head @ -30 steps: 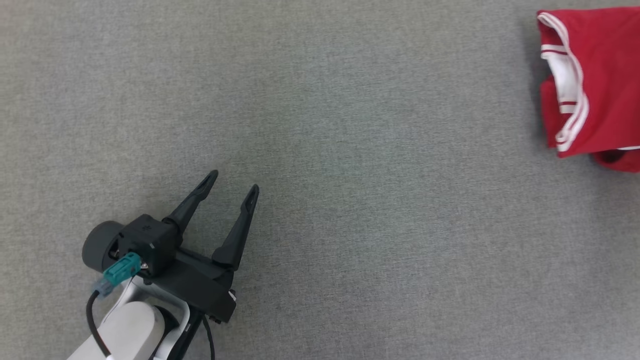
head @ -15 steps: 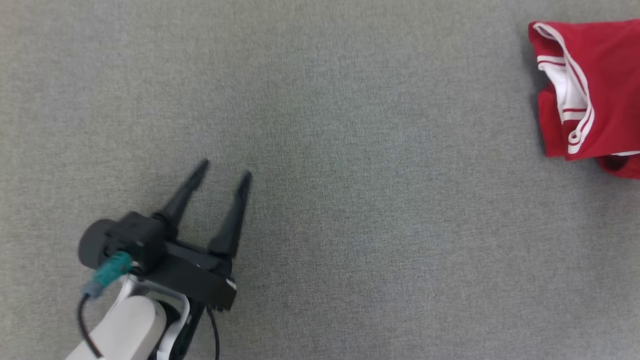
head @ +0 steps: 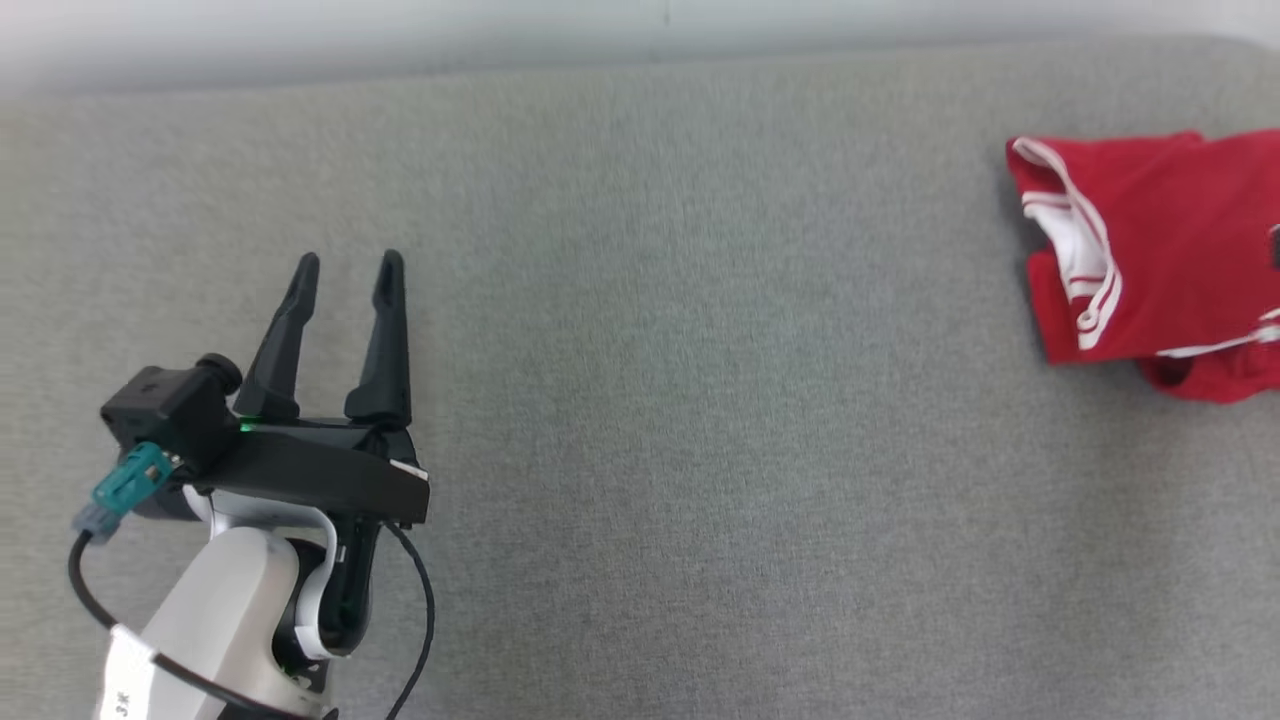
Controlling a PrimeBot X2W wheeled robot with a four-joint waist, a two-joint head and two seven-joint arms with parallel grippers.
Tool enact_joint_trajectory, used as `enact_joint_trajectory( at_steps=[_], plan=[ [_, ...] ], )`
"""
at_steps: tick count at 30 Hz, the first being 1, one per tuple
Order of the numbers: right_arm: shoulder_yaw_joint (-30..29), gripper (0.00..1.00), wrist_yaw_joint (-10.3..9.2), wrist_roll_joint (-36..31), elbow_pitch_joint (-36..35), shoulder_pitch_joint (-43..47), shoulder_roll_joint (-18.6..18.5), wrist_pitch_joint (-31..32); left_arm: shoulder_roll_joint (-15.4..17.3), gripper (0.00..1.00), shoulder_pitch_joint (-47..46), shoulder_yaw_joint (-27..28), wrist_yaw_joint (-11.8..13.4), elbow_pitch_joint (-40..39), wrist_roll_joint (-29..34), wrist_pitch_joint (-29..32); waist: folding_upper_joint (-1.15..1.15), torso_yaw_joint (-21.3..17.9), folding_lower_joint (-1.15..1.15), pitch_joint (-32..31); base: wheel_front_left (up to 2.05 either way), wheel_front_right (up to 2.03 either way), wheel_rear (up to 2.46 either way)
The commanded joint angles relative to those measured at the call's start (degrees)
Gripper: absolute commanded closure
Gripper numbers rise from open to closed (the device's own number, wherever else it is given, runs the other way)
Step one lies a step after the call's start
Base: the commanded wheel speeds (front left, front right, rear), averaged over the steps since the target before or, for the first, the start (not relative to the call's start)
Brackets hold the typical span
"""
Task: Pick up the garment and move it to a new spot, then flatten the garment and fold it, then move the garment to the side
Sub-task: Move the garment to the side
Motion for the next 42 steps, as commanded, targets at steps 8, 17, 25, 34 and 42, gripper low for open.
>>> enact_joint_trajectory(
  at_steps=[8, 17, 25, 34, 42],
  plan=[
    [-2.86, 0.00, -0.13, 5.33, -3.70, 7.87, 8.20, -6.04, -5.93, 0.00, 5.45, 10.56, -3.02, -0.37, -2.61, -0.62, 0.00, 4.39, 0.01, -9.94, 0.00, 0.00, 0.00],
    [0.99, 0.00, -0.13, 10.19, -11.81, 19.35, 13.04, -6.79, -7.16, 0.00, 9.98, 15.94, -4.81, 3.91, 1.03, -0.64, 0.00, 8.83, 0.01, -15.17, 0.00, 0.00, 0.00],
    [10.44, 0.00, -0.13, 16.91, -15.07, 28.26, 13.32, -6.58, -4.06, 0.00, 13.28, 14.06, -5.97, 4.59, 4.14, -0.50, 0.00, 10.81, 0.01, -15.79, 0.00, 0.00, 0.00],
    [14.03, 0.00, -0.13, 21.31, -17.36, 34.59, 13.34, -6.84, -2.46, 0.00, 17.43, 12.69, -5.56, 5.00, 5.55, -0.11, 0.00, 11.25, 0.01, -16.05, 0.00, 0.00, 0.00],
    [15.00, 0.00, -0.13, 20.48, -20.03, 38.72, 13.37, -6.93, -1.62, 0.00, 21.05, 11.69, -5.31, 3.67, 6.61, -0.32, 0.00, 10.79, 0.01, -15.90, 0.00, 0.00, 0.00]
  ],
)
